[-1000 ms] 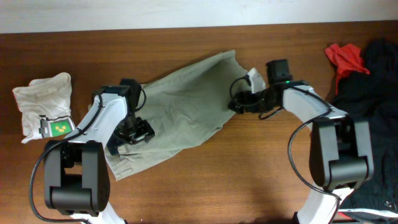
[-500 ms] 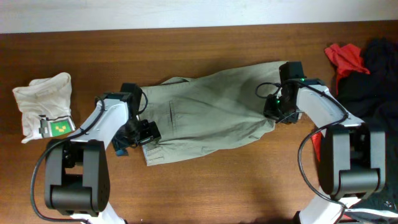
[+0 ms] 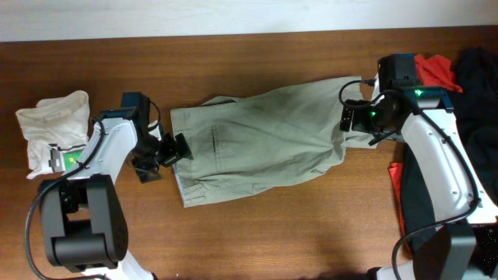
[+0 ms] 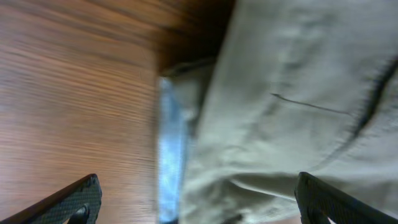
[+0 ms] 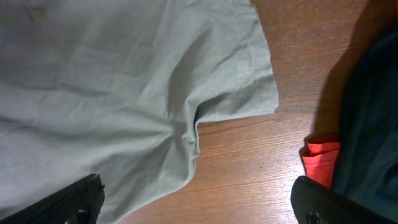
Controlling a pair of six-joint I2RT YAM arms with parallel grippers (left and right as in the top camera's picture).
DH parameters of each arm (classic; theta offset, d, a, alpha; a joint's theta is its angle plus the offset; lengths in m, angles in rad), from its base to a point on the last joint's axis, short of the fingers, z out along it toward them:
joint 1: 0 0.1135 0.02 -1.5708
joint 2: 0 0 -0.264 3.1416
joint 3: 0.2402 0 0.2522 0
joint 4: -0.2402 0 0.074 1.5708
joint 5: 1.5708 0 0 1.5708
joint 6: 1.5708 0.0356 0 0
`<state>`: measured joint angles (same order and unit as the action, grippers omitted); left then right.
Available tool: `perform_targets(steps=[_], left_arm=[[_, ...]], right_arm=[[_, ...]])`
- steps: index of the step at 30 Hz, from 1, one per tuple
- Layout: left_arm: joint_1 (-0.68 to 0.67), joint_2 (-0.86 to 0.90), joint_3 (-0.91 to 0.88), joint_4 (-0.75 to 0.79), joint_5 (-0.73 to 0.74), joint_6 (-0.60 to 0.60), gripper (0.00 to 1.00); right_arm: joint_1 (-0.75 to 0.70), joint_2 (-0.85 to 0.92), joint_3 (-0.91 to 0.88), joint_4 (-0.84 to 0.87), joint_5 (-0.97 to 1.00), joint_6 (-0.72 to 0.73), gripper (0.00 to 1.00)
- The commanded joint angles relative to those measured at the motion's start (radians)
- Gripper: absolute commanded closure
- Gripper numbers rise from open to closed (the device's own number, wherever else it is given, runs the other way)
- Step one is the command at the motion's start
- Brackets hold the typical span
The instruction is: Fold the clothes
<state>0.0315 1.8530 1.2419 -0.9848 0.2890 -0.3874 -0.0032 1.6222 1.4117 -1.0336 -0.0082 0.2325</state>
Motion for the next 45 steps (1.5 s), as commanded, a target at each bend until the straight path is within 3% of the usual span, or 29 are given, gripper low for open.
perform_targets(steps=[1, 3, 6, 9, 11, 13, 14, 16, 18, 20, 24, 25, 26, 28, 30, 31, 34, 35, 37, 40, 42, 45], left_arm=[[0.005, -0.031, 0.009, 0.078, 0.163, 0.017, 0.01], [0.011, -0.031, 0.022, 0.209, 0.215, 0.023, 0.01], [0.008, -0.030, 0.021, 0.441, 0.051, 0.032, 0.01], [0.008, -0.028, 0.021, 0.558, -0.025, 0.079, 0.01], [0.003, -0.014, 0.021, 0.612, -0.024, 0.135, 0.10], [-0.002, 0.014, 0.021, 0.653, -0.024, 0.157, 0.29], [-0.003, 0.021, 0.021, 0.664, -0.024, 0.158, 0.29], [-0.005, 0.042, 0.021, 0.710, -0.024, 0.158, 0.13], [-0.006, 0.074, 0.021, 0.751, -0.020, 0.186, 0.13], [-0.022, 0.130, 0.021, 0.784, -0.002, 0.285, 0.05], [-0.054, 0.161, 0.021, 0.791, 0.037, 0.537, 0.07], [-0.060, 0.161, 0.021, 0.790, 0.037, 0.585, 0.11], [-0.073, 0.161, 0.021, 0.790, 0.036, 0.642, 0.23], [-0.074, 0.161, 0.021, 0.790, 0.024, 0.653, 0.37], [-0.072, 0.161, 0.021, 0.786, 0.024, 0.651, 0.86], [-0.072, 0.161, 0.021, 0.778, 0.025, 0.651, 0.99], [-0.073, 0.091, 0.022, 0.605, 0.025, 0.605, 0.99], [-0.069, 0.002, 0.022, 0.497, 0.026, 0.532, 0.99], [-0.070, -0.185, 0.022, 0.320, 0.102, 0.504, 1.00], [-0.071, -0.388, 0.021, 0.227, 0.119, 0.504, 0.99], [-0.071, -0.407, 0.021, 0.183, 0.136, 0.485, 0.99], [-0.071, -0.406, 0.021, 0.114, 0.172, 0.485, 1.00]], right_arm=[[-0.003, -0.006, 0.009, -0.021, -0.085, -0.098, 0.04], [-0.003, -0.005, 0.005, -0.022, -0.086, -0.097, 0.03], [-0.004, -0.005, 0.005, -0.040, -0.085, -0.098, 0.03], [-0.003, -0.005, 0.005, -0.045, -0.085, -0.098, 0.03], [-0.003, -0.005, 0.005, -0.045, -0.085, -0.097, 0.03], [-0.003, -0.005, 0.005, -0.045, -0.085, -0.097, 0.03], [-0.003, -0.005, 0.005, -0.045, -0.085, -0.097, 0.03], [-0.003, -0.005, 0.005, -0.046, -0.085, -0.097, 0.03], [-0.003, -0.005, 0.005, -0.052, -0.085, -0.097, 0.04], [-0.004, -0.005, 0.005, -0.053, -0.085, -0.097, 0.03], [-0.004, -0.005, 0.005, -0.053, -0.085, -0.097, 0.04], [-0.004, -0.005, 0.005, -0.053, -0.085, -0.097, 0.04], [-0.004, -0.005, 0.005, -0.055, -0.085, -0.097, 0.04], [-0.004, -0.005, 0.005, -0.056, -0.085, -0.097, 0.04], [-0.004, -0.005, 0.005, -0.056, -0.085, -0.097, 0.04], [-0.004, -0.005, 0.005, -0.056, -0.085, -0.097, 0.04], [-0.004, -0.005, 0.005, -0.053, -0.085, -0.093, 0.09], [-0.005, -0.003, 0.005, -0.044, -0.085, -0.093, 0.10], [-0.005, 0.015, 0.005, 0.024, -0.085, -0.093, 0.10], [-0.003, 0.122, 0.009, 0.195, -0.192, -0.094, 0.06], [-0.003, 0.240, 0.055, 0.254, -0.311, -0.094, 0.01], [0.007, 0.451, 0.227, 0.276, -0.476, -0.094, 0.01]])
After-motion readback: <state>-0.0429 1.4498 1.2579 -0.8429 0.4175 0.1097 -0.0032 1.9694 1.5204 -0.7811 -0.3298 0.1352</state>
